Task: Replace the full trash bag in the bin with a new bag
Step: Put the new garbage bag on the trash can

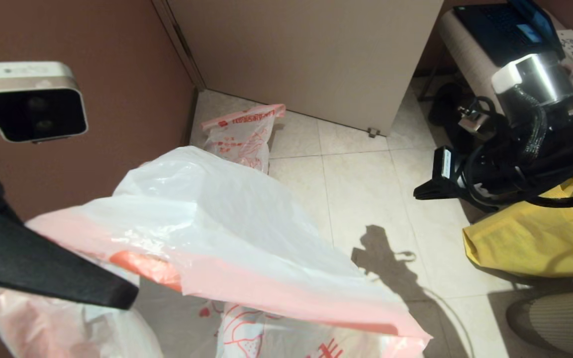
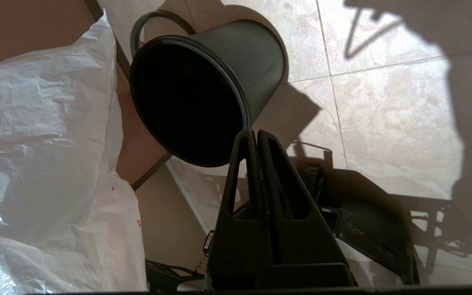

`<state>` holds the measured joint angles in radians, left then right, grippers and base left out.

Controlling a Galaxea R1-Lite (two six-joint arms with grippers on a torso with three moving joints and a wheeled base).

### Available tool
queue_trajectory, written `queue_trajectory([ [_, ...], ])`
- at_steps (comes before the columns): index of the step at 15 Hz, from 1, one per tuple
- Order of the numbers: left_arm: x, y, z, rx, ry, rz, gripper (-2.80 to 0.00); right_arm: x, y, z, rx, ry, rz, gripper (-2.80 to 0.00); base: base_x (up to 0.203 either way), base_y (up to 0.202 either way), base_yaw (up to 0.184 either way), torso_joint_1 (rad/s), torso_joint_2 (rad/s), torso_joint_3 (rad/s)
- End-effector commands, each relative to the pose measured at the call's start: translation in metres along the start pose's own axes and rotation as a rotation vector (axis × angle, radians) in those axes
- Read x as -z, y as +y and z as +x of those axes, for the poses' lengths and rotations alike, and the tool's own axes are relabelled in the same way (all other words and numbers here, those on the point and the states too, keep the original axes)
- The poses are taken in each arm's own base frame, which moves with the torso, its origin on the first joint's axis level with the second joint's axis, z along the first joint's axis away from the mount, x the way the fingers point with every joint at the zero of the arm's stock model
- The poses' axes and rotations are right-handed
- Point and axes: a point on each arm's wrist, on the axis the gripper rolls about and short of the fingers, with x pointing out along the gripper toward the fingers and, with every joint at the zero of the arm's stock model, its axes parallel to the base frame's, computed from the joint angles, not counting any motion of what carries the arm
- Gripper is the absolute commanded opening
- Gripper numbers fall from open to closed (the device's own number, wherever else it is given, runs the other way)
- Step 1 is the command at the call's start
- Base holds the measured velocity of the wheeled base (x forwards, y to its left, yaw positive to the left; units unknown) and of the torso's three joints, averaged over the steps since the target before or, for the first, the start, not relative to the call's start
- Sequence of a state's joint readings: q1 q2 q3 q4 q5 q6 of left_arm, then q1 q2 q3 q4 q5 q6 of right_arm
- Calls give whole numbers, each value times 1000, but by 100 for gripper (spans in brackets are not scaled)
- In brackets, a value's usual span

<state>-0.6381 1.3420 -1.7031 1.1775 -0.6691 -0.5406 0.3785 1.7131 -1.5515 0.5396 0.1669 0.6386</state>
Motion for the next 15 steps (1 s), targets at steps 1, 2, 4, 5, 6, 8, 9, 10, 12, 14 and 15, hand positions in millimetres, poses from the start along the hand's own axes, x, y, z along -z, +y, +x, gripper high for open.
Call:
queue_trajectory([
  [1, -7, 2, 5, -16, 10, -65, -280, -2, -3, 5, 16, 5, 31, -280, 0, 0, 0, 0, 0, 0],
  [2, -8, -1, 3, -21, 1, -78, -280, -2, -3, 4, 38, -13, 51, -280, 0, 0, 0, 0, 0, 0],
  [4, -5, -7, -3, -48, 25, -103, -280, 0, -6, -2, 101, -32, 67, -280, 0, 0, 0, 0, 0, 0],
  [5, -4, -8, -4, -73, 62, -130, -280, 2, -6, -7, 112, -28, 76, -280, 0, 0, 0, 0, 0, 0],
  [6, -2, -8, 0, -117, 125, -159, -280, 4, -7, -13, 119, -25, 95, -280, 0, 0, 0, 0, 0, 0],
  [8, -1, -4, 9, -213, 199, -192, -280, 5, -8, -15, 146, -40, 103, -280, 0, 0, 0, 0, 0, 0],
  [9, -1, -3, 11, -220, 211, -198, -280, 5, -8, -14, 158, -45, 104, -280, 0, 0, 0, 0, 0, 0],
  [10, -1, -3, 13, -221, 223, -201, -280, 5, -9, -14, 159, -45, 106, -280, 0, 0, 0, 0, 0, 0],
  [12, 2, -1, 17, -230, 262, -206, -280, 4, -11, -9, 171, -38, 110, -280, 0, 0, 0, 0, 0, 0],
  [14, 13, -3, 14, -138, 331, -108, -280, 4, -13, 3, 188, -16, 113, -280, 0, 0, 0, 0, 0, 0],
  [15, 14, -3, 15, -126, 343, -93, -280, 4, -13, 6, 190, -11, 114, -280, 0, 0, 0, 0, 0, 0],
])
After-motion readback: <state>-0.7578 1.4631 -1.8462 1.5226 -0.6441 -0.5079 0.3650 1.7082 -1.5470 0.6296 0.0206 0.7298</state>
